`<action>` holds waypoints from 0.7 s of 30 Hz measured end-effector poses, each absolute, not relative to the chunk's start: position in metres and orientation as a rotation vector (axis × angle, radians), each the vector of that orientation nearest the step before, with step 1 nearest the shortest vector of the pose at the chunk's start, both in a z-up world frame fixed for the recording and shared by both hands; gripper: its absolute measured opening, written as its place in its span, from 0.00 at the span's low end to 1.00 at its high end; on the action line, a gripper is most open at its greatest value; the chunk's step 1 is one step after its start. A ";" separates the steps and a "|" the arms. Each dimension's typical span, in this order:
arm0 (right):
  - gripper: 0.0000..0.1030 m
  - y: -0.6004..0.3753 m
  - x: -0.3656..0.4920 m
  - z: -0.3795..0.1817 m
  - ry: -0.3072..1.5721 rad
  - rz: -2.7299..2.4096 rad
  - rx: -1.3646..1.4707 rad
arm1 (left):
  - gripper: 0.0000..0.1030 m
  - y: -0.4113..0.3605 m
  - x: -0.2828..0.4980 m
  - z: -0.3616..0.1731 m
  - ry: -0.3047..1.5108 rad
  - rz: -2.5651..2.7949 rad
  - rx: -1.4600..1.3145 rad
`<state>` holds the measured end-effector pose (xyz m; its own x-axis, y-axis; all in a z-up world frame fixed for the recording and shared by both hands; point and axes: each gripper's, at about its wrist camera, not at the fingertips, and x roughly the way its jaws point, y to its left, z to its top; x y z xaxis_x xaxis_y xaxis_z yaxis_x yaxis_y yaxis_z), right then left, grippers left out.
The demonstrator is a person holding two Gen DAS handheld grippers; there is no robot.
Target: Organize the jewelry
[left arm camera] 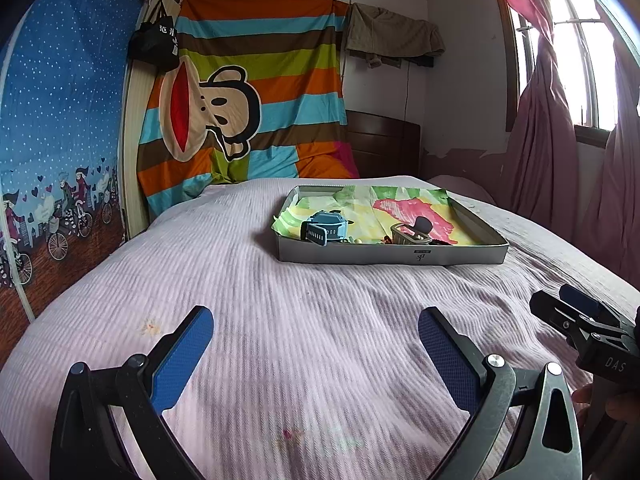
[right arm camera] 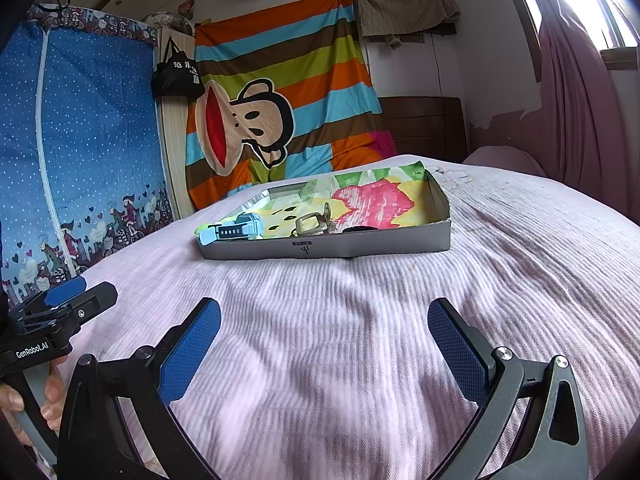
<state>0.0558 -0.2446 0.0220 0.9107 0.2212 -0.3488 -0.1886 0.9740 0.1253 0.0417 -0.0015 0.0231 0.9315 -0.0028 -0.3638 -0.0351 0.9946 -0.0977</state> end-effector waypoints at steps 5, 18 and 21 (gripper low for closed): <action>0.99 -0.245 0.056 0.022 0.370 0.212 0.090 | 1.00 -0.001 0.043 0.024 0.372 0.016 -0.100; 0.99 -0.245 0.056 0.022 0.370 0.211 0.091 | 1.00 -0.001 0.043 0.024 0.371 0.016 -0.097; 0.99 -0.245 0.055 0.022 0.369 0.211 0.091 | 1.00 -0.001 0.043 0.024 0.369 0.016 -0.097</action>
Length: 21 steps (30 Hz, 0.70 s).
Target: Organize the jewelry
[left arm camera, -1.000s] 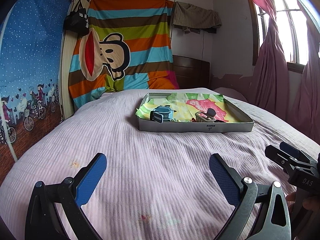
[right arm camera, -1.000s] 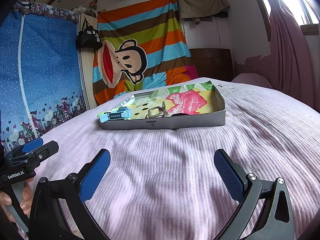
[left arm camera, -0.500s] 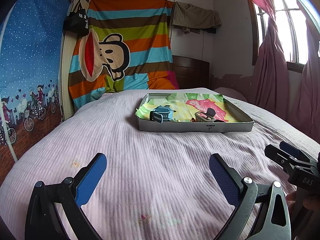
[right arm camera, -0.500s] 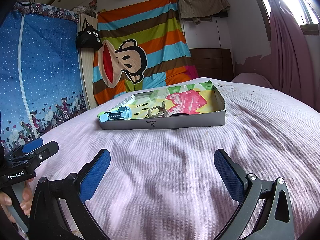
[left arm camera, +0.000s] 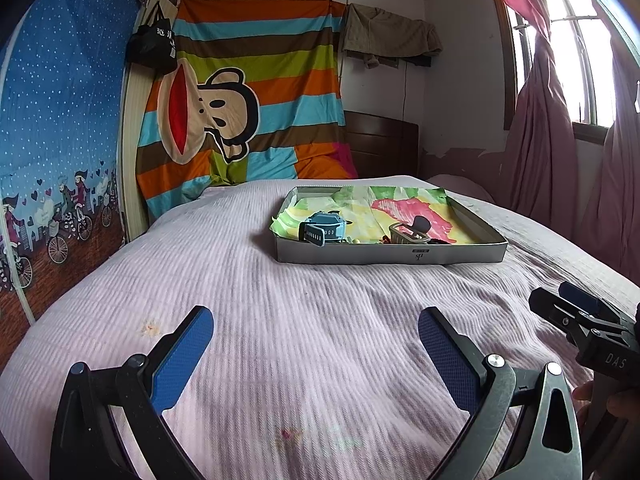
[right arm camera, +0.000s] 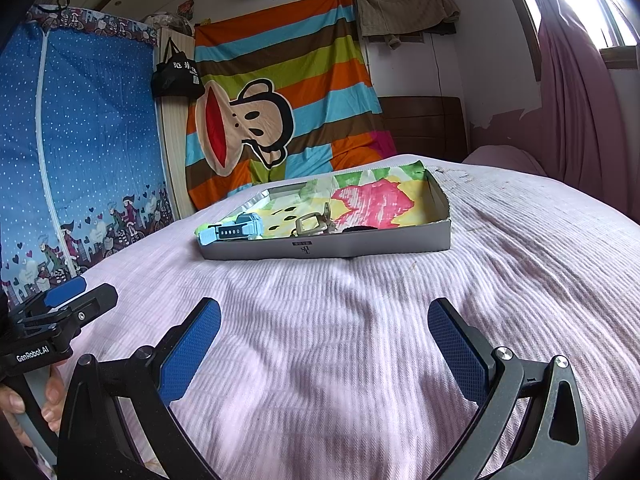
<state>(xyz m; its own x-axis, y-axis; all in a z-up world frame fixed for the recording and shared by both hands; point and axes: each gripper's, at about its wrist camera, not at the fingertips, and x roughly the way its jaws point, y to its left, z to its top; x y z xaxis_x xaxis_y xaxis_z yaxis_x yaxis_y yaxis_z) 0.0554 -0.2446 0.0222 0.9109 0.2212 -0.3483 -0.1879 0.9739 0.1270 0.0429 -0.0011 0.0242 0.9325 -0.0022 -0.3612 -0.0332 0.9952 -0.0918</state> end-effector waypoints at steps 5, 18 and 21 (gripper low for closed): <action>0.99 -0.245 0.056 0.022 0.370 0.212 0.090 | 1.00 -0.002 0.043 0.024 0.369 0.015 -0.092; 0.99 -0.245 0.056 0.022 0.371 0.211 0.090 | 1.00 -0.003 0.043 0.024 0.367 0.014 -0.090; 0.99 -0.245 0.055 0.022 0.369 0.212 0.091 | 1.00 -0.003 0.043 0.024 0.367 0.014 -0.089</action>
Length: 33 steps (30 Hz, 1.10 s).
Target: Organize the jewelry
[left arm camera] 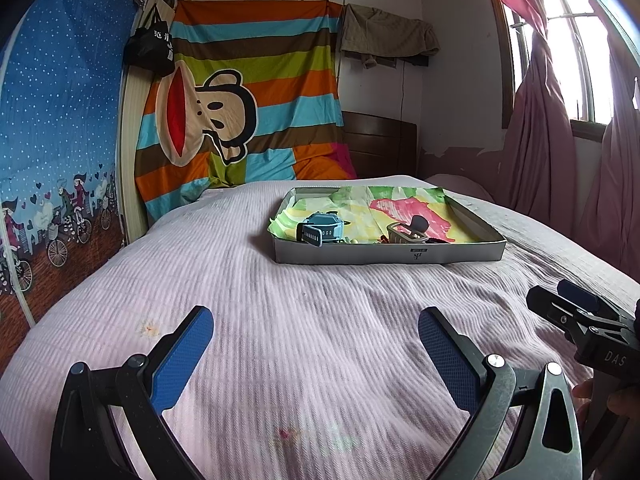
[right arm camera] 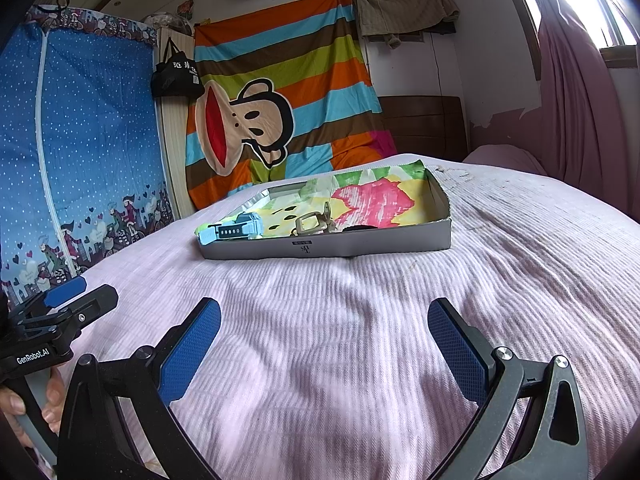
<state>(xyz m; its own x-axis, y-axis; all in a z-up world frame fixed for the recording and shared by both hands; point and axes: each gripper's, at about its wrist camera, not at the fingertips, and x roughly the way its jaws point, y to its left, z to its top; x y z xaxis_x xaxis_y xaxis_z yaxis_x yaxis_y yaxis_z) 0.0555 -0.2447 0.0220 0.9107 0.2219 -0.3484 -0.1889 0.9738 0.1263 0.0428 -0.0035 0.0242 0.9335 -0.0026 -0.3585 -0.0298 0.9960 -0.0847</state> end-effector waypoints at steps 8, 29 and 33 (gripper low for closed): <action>0.99 -0.245 0.056 0.022 0.370 0.211 0.090 | 1.00 -0.005 0.042 0.025 0.364 0.016 -0.086; 0.99 -0.244 0.055 0.022 0.371 0.212 0.090 | 1.00 -0.006 0.043 0.025 0.369 0.027 -0.067; 0.99 -0.244 0.055 0.022 0.371 0.212 0.091 | 1.00 -0.006 0.043 0.025 0.367 0.026 -0.068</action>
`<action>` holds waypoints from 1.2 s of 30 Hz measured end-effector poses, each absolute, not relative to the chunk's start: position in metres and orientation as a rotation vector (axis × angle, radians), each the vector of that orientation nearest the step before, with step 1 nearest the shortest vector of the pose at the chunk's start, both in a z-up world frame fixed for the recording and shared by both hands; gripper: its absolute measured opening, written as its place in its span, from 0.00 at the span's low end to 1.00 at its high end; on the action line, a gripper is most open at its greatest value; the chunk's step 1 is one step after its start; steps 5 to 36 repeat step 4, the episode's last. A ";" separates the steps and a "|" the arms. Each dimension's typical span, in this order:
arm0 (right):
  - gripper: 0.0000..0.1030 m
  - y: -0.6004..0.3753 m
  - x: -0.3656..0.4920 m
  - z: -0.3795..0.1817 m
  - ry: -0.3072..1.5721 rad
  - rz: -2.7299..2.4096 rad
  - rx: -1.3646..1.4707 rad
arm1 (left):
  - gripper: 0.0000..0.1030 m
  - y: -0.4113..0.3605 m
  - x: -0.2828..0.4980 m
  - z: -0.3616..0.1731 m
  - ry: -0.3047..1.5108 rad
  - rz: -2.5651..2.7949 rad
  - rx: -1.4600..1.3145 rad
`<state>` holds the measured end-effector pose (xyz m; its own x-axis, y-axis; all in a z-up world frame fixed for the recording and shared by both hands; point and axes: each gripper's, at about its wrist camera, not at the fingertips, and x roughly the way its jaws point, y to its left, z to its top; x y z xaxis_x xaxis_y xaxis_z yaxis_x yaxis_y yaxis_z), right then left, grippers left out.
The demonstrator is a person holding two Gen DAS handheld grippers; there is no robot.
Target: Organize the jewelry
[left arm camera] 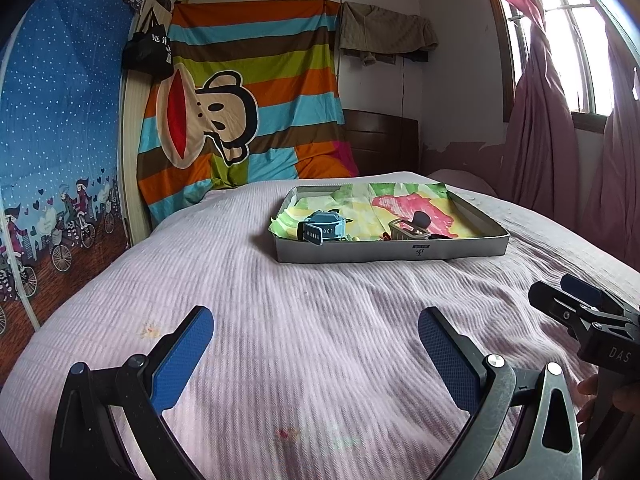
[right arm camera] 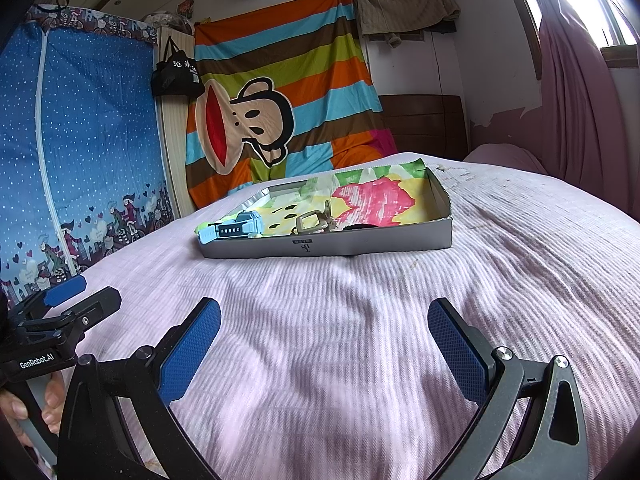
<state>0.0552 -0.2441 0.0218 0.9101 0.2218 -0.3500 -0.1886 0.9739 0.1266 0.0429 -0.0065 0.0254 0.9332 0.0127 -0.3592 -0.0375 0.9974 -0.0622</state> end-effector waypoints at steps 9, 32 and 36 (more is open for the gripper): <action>0.99 -0.244 0.055 0.022 0.372 0.212 0.090 | 1.00 -0.007 0.042 0.025 0.369 0.026 -0.068; 0.99 -0.244 0.055 0.022 0.372 0.212 0.090 | 1.00 -0.007 0.042 0.025 0.369 0.026 -0.068; 0.99 -0.244 0.055 0.022 0.372 0.212 0.090 | 1.00 -0.007 0.042 0.025 0.369 0.026 -0.068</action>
